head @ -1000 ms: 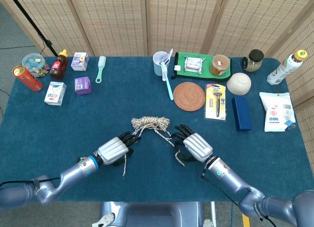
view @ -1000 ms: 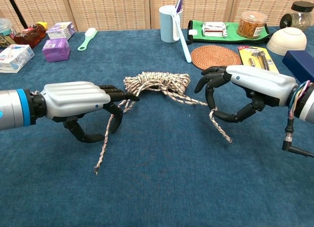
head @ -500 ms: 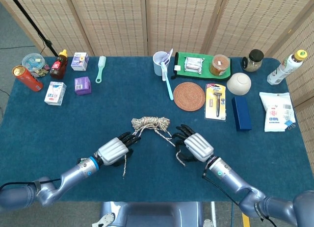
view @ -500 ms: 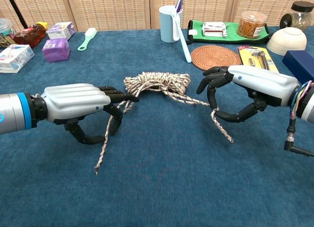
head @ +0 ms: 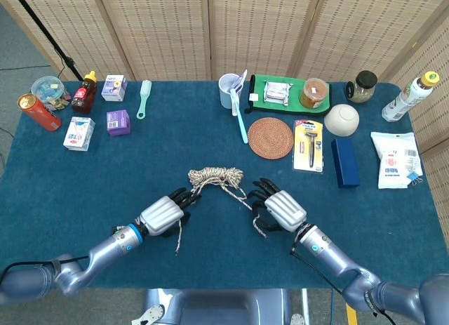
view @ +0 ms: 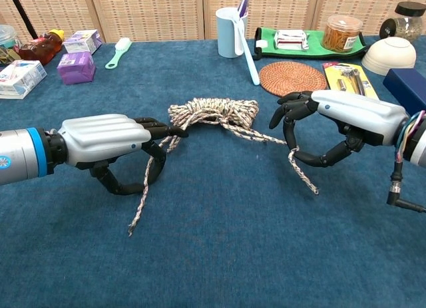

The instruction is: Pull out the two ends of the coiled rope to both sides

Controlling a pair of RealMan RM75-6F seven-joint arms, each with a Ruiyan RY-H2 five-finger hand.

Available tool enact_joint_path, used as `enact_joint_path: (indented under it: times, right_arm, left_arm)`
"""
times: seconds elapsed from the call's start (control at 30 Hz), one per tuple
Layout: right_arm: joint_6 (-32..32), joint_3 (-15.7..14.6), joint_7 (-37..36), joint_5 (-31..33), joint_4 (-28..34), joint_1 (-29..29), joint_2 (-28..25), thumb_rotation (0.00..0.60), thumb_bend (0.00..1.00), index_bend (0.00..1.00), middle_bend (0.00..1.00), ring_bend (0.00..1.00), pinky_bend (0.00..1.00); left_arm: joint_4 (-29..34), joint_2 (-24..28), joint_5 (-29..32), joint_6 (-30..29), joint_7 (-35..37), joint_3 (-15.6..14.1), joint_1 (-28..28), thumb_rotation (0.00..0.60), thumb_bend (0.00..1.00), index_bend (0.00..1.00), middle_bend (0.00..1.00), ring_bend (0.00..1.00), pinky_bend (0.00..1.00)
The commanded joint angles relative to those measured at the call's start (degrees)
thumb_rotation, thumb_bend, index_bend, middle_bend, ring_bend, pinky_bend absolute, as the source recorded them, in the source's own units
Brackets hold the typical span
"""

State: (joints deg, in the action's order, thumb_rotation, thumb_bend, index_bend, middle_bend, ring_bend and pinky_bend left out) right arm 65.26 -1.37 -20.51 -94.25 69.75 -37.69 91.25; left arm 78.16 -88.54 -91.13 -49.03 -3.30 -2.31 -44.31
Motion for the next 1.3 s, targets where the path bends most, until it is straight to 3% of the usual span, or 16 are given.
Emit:
enact_joint_path:
  times: [0.03, 0.3, 0.53, 0.7, 1.3]
  right_arm:
    - [-0.03, -0.01, 0.11, -0.03, -0.11, 0.05, 0.04, 0.6, 0.47, 0.64, 0.27, 0.09, 0.0]
    - [-0.05, 0.07, 0.16, -0.04, -0.09, 0.19, -0.1, 0.6, 0.46, 0.64, 0.27, 0.09, 0.0]
    - [-0.1, 0.12, 0.33, -0.02, 0.04, 0.33, -0.2, 0.6, 0.46, 0.64, 0.27, 0.09, 0.0]
    - [-0.07, 0.23, 0.32, -0.06, 0.07, 0.34, -0.2, 0.6, 0.46, 0.65, 0.28, 0.09, 0.0]
    - [0.02, 0.28, 0.07, -0.09, -0.22, 0.63, -0.14, 0.6, 0.46, 0.65, 0.29, 0.1, 0.0]
  left_arm:
    - [-0.11, -0.14, 0.23, -0.29, 0.14, 0.14, 0.05, 0.587, 0.37, 0.56, 0.0, 0.0, 0.0]
    - [-0.39, -0.4, 0.61, 0.04, 0.0, -0.12, -0.13, 0.6, 0.37, 0.6, 0.0, 0.0, 0.0]
    - [-0.43, -0.47, 0.78, -0.13, 0.31, -0.06, -0.28, 0.6, 0.37, 0.46, 0.0, 0.0, 0.0]
    - [-0.14, -0.3, 1.06, 0.09, 0.25, -0.04, -0.46, 0.6, 0.37, 0.42, 0.0, 0.0, 0.0]
    - [-0.82, -1.1, 1.8, 0.3, -0.01, -0.27, -0.46, 0.6, 0.37, 0.59, 0.0, 0.0, 0.0]
